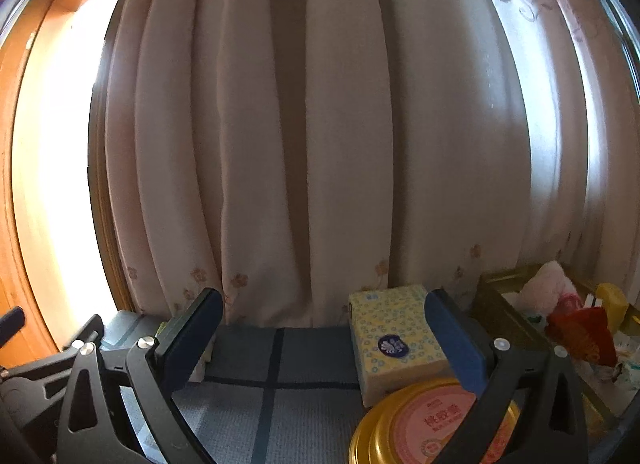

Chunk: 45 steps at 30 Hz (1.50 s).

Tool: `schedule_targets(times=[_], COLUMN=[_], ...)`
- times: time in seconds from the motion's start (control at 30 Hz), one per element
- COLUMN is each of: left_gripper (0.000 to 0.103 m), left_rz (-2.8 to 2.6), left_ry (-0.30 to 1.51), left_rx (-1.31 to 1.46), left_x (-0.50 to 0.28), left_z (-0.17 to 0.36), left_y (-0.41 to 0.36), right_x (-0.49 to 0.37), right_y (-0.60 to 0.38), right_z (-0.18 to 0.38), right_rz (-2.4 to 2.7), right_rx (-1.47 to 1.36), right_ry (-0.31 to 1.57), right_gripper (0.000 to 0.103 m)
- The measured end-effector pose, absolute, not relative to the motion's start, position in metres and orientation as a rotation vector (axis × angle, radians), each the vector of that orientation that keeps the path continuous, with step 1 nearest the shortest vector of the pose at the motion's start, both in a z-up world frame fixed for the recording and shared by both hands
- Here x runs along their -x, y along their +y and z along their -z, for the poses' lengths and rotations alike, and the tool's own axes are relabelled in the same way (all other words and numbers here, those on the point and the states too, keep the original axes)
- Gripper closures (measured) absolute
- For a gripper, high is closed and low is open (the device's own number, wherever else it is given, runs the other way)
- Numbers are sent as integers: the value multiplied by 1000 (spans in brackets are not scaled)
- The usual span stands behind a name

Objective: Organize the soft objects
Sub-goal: 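Grasp the white rolled towel with the left tool, then grasp the green tissue pack with the right tool while the left tool holds the towel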

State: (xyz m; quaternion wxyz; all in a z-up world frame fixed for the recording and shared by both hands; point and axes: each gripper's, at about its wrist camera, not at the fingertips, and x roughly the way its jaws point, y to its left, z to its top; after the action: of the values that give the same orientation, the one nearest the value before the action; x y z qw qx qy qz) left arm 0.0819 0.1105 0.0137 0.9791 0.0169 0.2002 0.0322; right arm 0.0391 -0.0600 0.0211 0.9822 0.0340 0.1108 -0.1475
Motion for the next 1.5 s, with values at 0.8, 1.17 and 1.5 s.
schedule_targets(times=[0.8, 1.17, 1.5], left_gripper=[33, 22, 13], left_rz=[136, 202, 207], left_ry=[811, 850, 904], left_rx=[23, 139, 13], left_x=[-180, -167, -175], left_z=[27, 30, 36], left_y=[83, 110, 80], right_x=[-29, -32, -31], right_y=[-66, -65, -68], right_z=[-21, -20, -20], right_rz=[282, 294, 283], right_rx=[-112, -96, -107], right_ry=[211, 238, 246], right_gripper=[1, 1, 1])
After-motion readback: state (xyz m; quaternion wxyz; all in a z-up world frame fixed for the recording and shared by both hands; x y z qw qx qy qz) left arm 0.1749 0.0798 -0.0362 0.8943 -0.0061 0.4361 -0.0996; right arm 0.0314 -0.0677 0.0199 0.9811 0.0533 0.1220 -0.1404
